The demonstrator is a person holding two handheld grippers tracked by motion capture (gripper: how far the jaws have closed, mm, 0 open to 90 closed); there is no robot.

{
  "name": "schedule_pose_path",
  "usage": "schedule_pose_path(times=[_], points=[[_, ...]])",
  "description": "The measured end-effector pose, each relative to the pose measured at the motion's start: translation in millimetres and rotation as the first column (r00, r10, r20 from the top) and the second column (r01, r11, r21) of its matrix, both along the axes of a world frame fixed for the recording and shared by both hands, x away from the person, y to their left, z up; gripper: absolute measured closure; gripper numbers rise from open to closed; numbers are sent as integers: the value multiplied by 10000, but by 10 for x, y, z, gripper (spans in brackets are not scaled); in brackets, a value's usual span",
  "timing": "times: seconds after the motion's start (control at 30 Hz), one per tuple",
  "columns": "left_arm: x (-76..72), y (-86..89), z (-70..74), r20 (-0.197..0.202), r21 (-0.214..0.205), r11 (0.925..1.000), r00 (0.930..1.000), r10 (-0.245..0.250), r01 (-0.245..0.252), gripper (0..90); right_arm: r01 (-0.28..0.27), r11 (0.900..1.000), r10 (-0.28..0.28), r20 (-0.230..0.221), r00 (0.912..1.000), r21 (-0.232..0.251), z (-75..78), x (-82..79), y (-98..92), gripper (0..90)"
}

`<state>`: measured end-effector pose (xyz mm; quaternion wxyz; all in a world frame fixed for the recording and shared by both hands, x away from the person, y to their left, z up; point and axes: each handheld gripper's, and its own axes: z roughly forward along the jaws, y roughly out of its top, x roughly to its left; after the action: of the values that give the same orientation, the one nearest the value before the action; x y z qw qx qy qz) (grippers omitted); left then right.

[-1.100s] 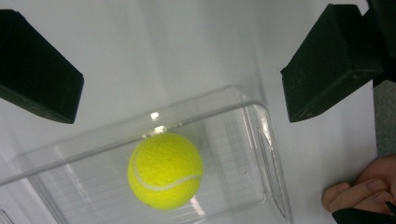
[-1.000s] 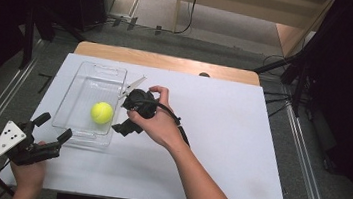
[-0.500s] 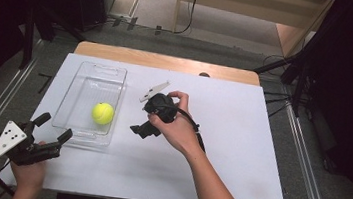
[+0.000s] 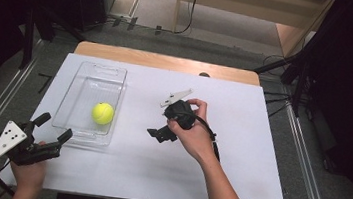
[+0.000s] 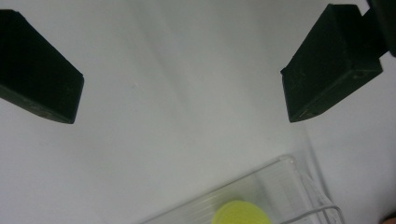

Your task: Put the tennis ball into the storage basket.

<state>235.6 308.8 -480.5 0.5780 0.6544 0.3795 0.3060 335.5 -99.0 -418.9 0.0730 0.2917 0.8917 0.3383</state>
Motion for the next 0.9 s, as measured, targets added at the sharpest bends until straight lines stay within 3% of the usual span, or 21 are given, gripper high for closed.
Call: schedule_pose_path(times=[0.57, 0.9], points=[[0, -5, -1, 24, 50, 10000, 10000, 3, -3, 111, 828, 9958, -839, 278, 9961, 398, -128, -146, -453, 0], [-1, -9, -2, 21, 27, 10000, 10000, 8, -8, 111, 1399, 9879, -1430, 441, 9887, 670, -203, -257, -698, 0]])
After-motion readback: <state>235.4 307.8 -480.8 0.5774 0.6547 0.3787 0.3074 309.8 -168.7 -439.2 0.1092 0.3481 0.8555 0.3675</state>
